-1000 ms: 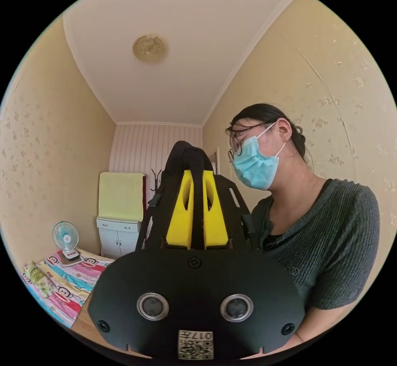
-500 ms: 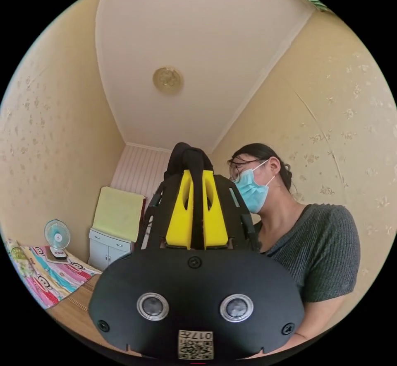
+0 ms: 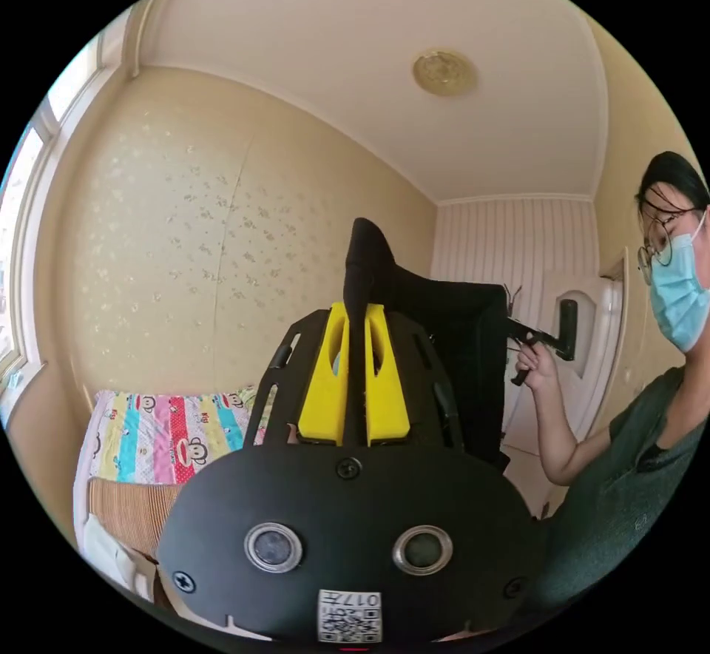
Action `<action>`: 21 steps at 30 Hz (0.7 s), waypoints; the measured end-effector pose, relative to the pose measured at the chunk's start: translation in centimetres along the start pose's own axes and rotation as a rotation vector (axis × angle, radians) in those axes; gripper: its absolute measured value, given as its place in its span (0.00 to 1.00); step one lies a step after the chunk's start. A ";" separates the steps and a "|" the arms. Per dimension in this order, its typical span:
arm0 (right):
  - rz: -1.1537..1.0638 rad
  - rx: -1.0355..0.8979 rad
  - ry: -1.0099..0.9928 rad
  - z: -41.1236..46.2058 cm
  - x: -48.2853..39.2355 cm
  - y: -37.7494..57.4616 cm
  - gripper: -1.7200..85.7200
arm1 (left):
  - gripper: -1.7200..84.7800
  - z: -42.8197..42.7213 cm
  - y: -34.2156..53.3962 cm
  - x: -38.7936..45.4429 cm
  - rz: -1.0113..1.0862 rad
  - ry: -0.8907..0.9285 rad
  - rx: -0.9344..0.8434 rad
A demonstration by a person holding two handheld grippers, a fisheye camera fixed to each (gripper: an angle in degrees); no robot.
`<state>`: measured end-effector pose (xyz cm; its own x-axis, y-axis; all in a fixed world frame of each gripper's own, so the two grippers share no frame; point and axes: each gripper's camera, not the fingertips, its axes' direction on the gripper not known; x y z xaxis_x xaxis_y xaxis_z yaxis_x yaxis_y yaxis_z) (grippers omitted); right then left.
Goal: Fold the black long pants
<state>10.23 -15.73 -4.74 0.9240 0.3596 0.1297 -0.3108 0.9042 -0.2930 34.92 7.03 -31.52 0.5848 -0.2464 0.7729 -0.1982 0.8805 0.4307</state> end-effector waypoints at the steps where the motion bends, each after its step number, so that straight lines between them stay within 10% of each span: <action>1: 0.021 0.062 0.018 -1.4 -0.8 -0.6 0.05 | 0.04 -1.0 -0.7 1.2 0.029 -0.045 0.042; 11: -0.064 0.493 0.098 -13.6 -3.4 -4.5 0.05 | 0.04 -5.5 -9.1 4.2 0.109 -0.005 0.323; 21: -0.264 0.326 0.164 -11.1 3.8 -10.9 0.05 | 0.05 9.5 -19.0 -3.8 0.159 -0.009 0.102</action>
<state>19.63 -26.82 -11.58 0.9960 0.0898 0.0007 -0.0897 0.9948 0.0474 29.00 -12.58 -38.22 0.5329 -0.1115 0.8388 -0.3663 0.8632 0.3475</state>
